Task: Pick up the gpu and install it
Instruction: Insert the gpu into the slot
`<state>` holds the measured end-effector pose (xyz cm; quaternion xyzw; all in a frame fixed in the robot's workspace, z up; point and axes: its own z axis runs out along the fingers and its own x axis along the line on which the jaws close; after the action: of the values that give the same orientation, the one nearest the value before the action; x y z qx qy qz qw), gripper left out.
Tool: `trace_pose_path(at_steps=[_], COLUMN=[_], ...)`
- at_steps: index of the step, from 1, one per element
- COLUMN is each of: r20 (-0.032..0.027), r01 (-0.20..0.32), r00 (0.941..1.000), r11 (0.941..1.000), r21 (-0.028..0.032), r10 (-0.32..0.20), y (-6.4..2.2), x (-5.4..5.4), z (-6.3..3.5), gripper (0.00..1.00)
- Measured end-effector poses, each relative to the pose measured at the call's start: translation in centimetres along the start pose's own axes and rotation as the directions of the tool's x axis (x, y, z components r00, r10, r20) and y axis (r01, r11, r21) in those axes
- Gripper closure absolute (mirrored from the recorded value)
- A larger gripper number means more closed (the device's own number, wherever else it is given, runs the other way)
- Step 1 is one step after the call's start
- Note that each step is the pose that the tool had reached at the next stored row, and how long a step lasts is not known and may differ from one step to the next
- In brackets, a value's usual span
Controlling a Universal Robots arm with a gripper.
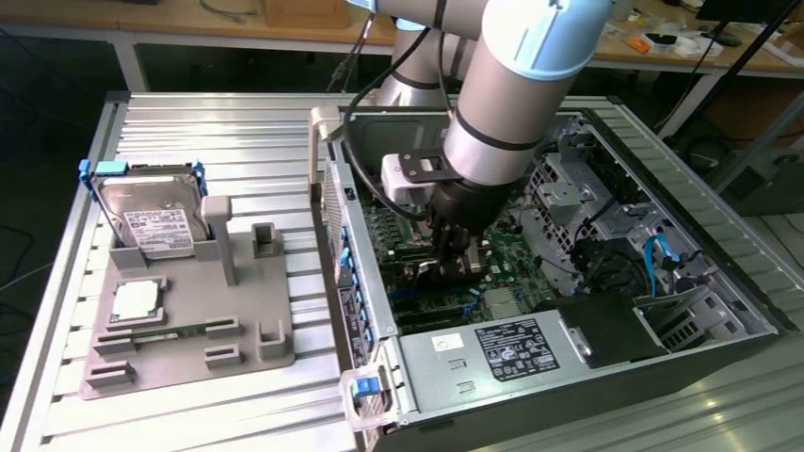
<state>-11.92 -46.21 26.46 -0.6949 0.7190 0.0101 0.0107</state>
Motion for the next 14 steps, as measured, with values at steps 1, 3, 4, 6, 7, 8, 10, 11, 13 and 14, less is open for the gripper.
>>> trace_pose_path(at_steps=[1,3,4,6,7,8,10,11,13,14], r20=[0.0001,0.0000,0.0000,0.0033,0.0048,0.0057,0.0075,0.0082,0.0089,0.0090], r01=[0.000,0.000,0.000,0.000,0.000,0.000,0.000,0.000,0.000,0.000], r00=[1.0000,1.0000,1.0000,1.0000,1.0000,1.0000,1.0000,1.0000,1.0000,1.0000], r11=[1.0000,1.0000,1.0000,1.0000,1.0000,1.0000,1.0000,1.0000,1.0000,1.0000], r21=[-0.0001,-0.0003,-0.0004,-0.0003,-0.0002,-0.0003,-0.0005,-0.0005,-0.0005,-0.0005], r10=[0.000,0.000,0.000,0.000,0.000,0.000,0.000,0.000,0.000,0.000], y=[0.02,0.03,0.03,-0.11,-0.22,-0.34,-0.53,-0.61,-0.64,-0.64], x=[0.00,0.01,0.01,0.00,0.00,0.00,0.00,-0.01,-0.01,-0.01], z=[0.01,0.07,0.10,0.23,0.28,0.31,0.36,0.39,0.44,0.45], gripper=[0.73,0.73,0.73,0.73,0.73,0.73,0.73,0.73,0.73,0.73])
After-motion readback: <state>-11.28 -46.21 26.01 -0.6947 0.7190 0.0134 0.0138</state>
